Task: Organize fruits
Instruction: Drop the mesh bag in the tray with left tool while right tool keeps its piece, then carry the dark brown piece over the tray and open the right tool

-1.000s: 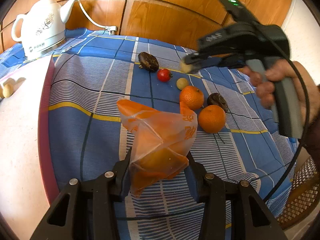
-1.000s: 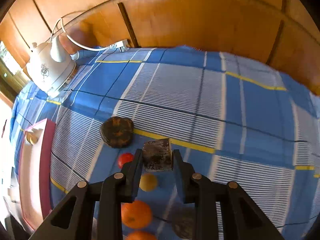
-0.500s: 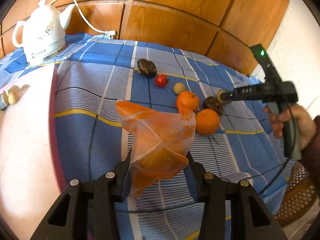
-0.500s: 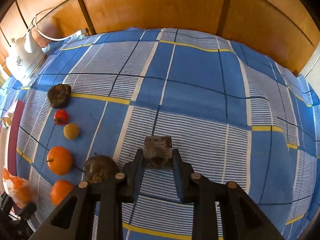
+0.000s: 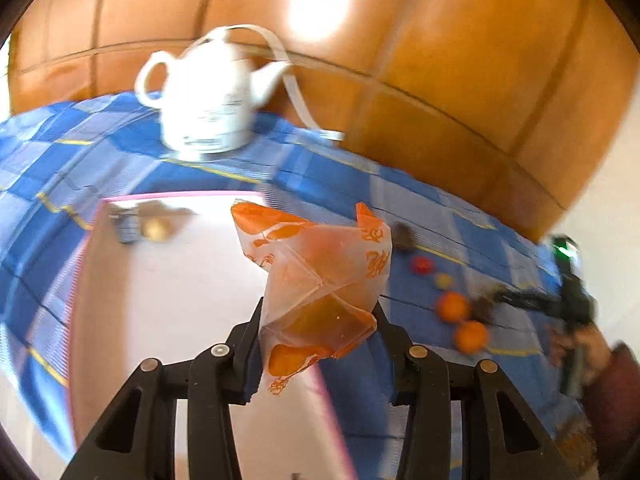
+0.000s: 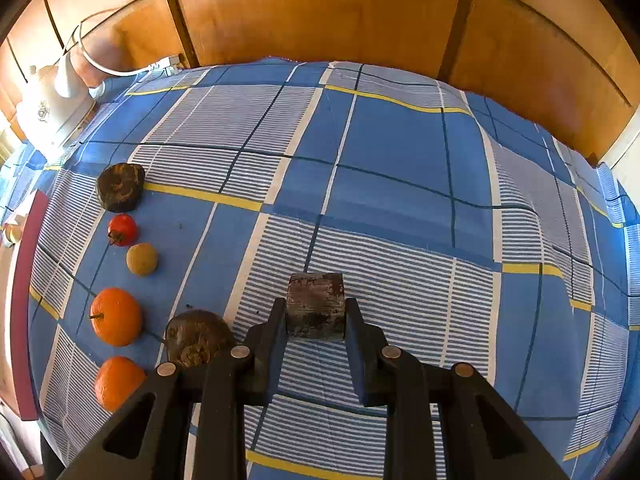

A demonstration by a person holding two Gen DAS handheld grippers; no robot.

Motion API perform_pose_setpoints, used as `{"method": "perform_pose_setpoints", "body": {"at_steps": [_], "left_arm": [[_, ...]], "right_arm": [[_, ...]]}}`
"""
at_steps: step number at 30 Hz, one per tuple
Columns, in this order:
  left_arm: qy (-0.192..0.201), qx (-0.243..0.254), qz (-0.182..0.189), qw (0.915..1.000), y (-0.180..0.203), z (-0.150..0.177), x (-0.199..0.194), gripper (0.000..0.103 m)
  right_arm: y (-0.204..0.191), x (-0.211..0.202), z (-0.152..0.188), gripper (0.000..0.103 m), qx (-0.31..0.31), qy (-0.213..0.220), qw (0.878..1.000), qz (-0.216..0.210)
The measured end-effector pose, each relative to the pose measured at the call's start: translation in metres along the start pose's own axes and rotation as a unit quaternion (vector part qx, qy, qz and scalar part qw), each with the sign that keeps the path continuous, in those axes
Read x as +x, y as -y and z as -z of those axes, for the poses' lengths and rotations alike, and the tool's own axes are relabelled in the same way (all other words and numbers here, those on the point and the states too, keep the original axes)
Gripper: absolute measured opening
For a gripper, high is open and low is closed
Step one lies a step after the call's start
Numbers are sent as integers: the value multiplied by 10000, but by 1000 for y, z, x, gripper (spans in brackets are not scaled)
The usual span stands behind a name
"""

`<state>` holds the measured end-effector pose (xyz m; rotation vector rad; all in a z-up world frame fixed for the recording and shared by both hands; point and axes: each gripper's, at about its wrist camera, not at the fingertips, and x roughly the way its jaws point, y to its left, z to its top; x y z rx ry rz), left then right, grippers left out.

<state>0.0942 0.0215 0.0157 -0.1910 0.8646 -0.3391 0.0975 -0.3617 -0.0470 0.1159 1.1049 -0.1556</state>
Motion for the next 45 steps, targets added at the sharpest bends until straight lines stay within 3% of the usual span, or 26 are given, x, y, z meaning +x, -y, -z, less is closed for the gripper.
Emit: {"method": "perform_pose_setpoints", "body": {"at_steps": [6,14,17,27,45], "left_arm": [[-157,-253,-419,9987,-40,-20,35,45],[-301,-378,-662,9966,-52,-38,74,48],[-155,-342,-735,9966,-49,-41,70,54],[135,-223,-1204,9924,-36,-12,27,54],[401,135,-1217,9917,-4,35,-22,57]], "right_arm": [[-1,1,-1,27,-57,-1,10000,-14],[-2,1,0,27,-68,4,10000,-34],[-2,1,0,27,-86,4,10000,-28],[-5,0,1,27,-137,33,9999,13],[-11,-7,3,27,-151,136,9997,123]]}}
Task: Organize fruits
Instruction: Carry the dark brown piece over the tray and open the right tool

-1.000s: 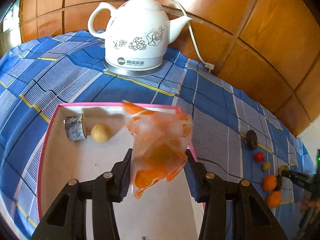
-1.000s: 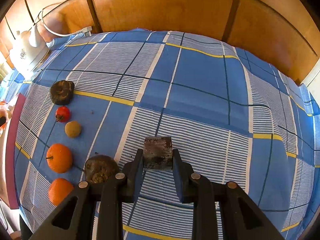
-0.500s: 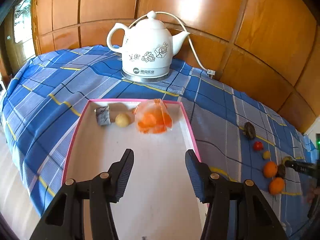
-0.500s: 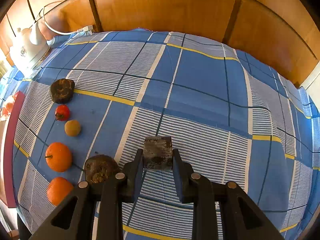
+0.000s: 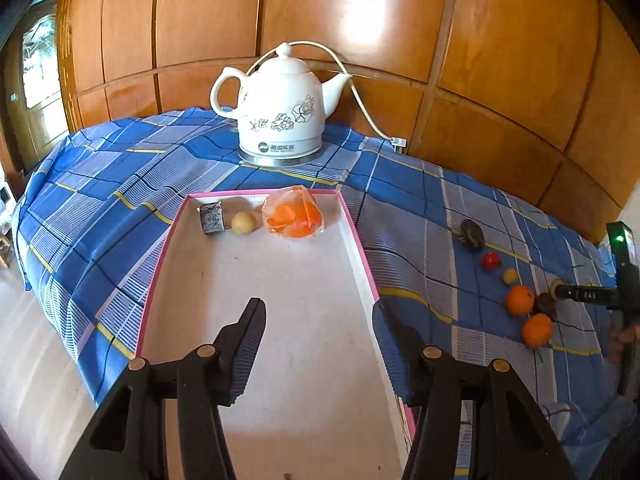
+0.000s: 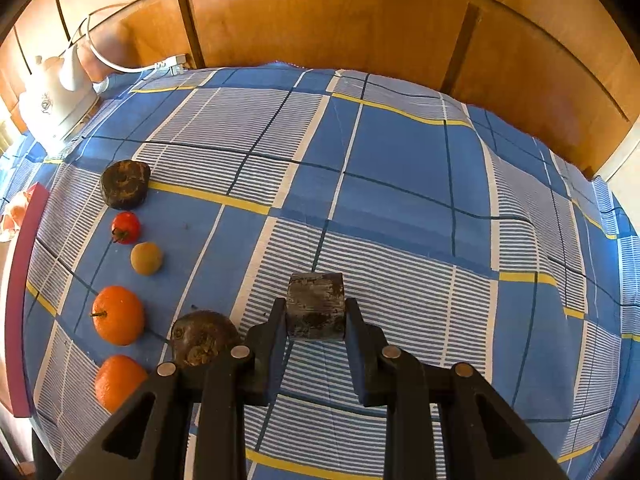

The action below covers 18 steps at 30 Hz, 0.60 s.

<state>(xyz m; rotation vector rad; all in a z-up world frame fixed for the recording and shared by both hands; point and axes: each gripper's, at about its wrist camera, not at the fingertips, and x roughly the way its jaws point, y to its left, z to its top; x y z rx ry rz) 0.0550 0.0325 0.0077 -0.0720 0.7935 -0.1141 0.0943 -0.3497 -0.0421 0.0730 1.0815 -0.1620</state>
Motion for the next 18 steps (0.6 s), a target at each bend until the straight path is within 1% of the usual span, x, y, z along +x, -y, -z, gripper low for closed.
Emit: {"method": "perform_pose_setpoints", "body": {"at_steps": [5,11,18], "left_arm": [[-24,-49,14,10000,-1,6,-5,57],[-90,-105,-19,9999,-5,10,-5,59],[-148,-201,-82,9997,-11,15,-4,60]], "right_arm": [[0,-3,-1,27,13,51,10000,25],[7,-12,-4,27,193,297,9993,-84],[3,-28,-8,27,190,681,9965,-443]]}}
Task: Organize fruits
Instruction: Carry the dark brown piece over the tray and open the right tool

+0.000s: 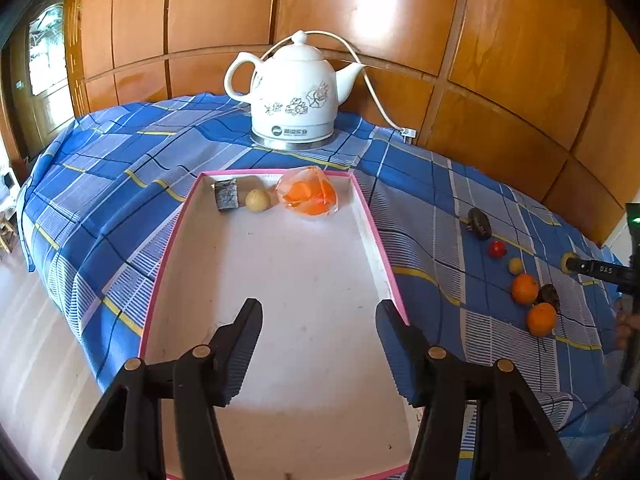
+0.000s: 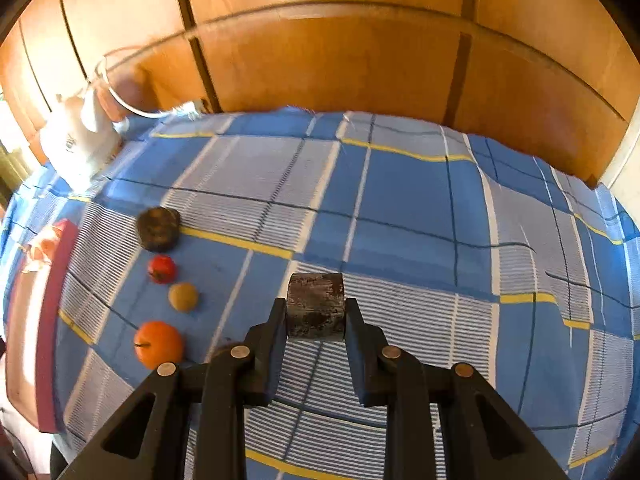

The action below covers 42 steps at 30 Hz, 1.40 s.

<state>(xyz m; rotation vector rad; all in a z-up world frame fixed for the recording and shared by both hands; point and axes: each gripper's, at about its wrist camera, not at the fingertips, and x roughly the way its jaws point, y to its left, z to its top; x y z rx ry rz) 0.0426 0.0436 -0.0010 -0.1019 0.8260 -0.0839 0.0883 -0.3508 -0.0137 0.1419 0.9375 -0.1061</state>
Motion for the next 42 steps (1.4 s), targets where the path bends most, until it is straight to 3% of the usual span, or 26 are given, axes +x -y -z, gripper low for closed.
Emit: {"method": "perform_pose_setpoints", "body": {"at_steps": [6,12,18,22,30,37,42], "left_arm": [[-18,-54,-102,9999,-7,1,0,60],[-61,-183,-248,9995,-25,3,2,60],[5,-456,-382,9982,-47,4,-1,60],[46,-546,-399,9977,-57,4,-3,60],[105,-600,-364,9975,-65,7,-4,60],[106,-689,-363,9969,-70,9,-3,60],[75,-692,-341,9970,-70,10,-1,60]], "right_arm": [[-13,-11,-2,27,-159,229,9988,-410],[-48,-20,-2,27,-601,142,9940,-908],[-121,-27,5,27,-1325,52,9824,-1318],[-182,-25,10,27,-1680,-24,9685,-1838],[-276,-4,10,27,-1897,-199,9514,-2417],[-321,28,3,28,-1969,-362,9527,-2286],[-321,43,3,33,-1878,-381,9598,-2050]]}}
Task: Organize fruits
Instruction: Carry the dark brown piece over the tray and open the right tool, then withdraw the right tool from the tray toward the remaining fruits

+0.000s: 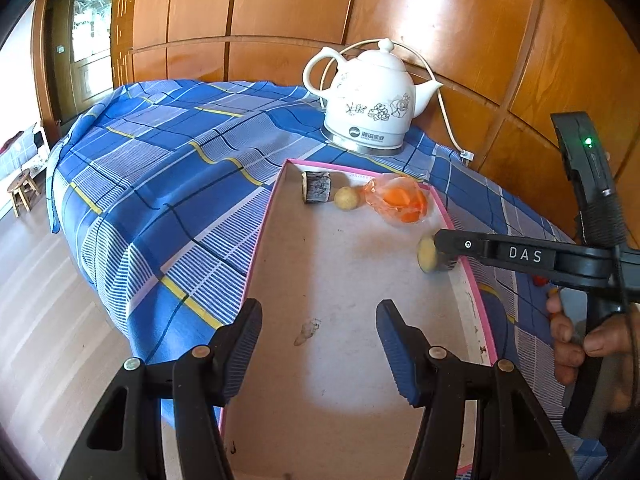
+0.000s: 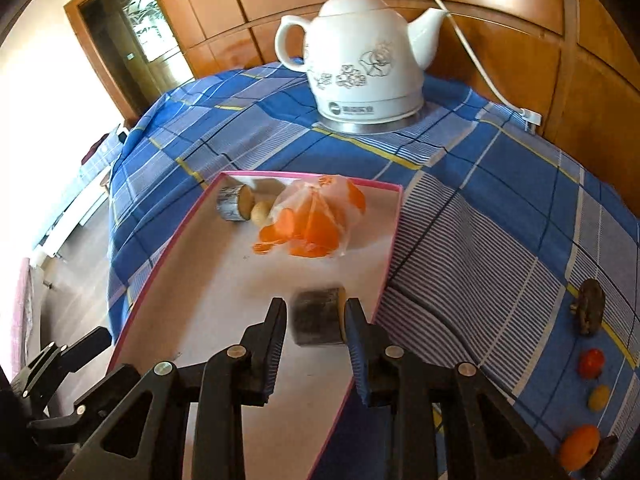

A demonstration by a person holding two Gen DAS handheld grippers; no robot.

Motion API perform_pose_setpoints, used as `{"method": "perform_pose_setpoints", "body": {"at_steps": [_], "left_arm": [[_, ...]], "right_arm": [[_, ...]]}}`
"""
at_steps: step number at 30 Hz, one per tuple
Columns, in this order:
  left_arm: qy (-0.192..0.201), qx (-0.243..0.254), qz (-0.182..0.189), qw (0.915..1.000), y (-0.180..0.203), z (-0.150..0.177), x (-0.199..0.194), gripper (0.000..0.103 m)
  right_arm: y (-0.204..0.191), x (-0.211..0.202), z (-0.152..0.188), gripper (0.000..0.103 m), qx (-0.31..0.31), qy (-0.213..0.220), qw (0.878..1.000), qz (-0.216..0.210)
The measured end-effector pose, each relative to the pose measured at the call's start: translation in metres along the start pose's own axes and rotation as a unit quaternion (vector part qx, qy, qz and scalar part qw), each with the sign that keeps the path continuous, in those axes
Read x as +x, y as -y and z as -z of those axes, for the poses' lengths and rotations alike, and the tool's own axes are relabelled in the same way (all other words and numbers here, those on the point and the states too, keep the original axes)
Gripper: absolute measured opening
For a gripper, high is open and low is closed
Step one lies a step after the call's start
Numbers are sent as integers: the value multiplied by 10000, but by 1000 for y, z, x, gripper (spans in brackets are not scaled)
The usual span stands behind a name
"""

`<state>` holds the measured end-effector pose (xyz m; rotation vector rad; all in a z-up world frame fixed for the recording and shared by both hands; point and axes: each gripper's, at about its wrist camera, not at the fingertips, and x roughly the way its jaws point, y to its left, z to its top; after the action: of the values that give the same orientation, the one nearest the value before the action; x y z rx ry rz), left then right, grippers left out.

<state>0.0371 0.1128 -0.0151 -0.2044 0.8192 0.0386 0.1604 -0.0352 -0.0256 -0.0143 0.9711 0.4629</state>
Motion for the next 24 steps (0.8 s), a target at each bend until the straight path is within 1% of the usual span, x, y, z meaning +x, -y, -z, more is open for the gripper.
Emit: {"method": "perform_pose_setpoints", "body": {"at_steps": [2,11,16,24], "left_arm": [[11,19,-1,10000,1,1,-1,60],[44,173,34,9998,12,2,-3,60],[77,284,86,9995,18,4,-6,60],[136,448,159,9988,29,5,-12,60]], "right_arm": [[4,-3,1,34,75,14,10000,-57],[18,-36,14,34,259,331,9991,-16],[24,-55,27,34,206,410,9989,130],[34,-81,48,34,-57,369,9983,454]]}}
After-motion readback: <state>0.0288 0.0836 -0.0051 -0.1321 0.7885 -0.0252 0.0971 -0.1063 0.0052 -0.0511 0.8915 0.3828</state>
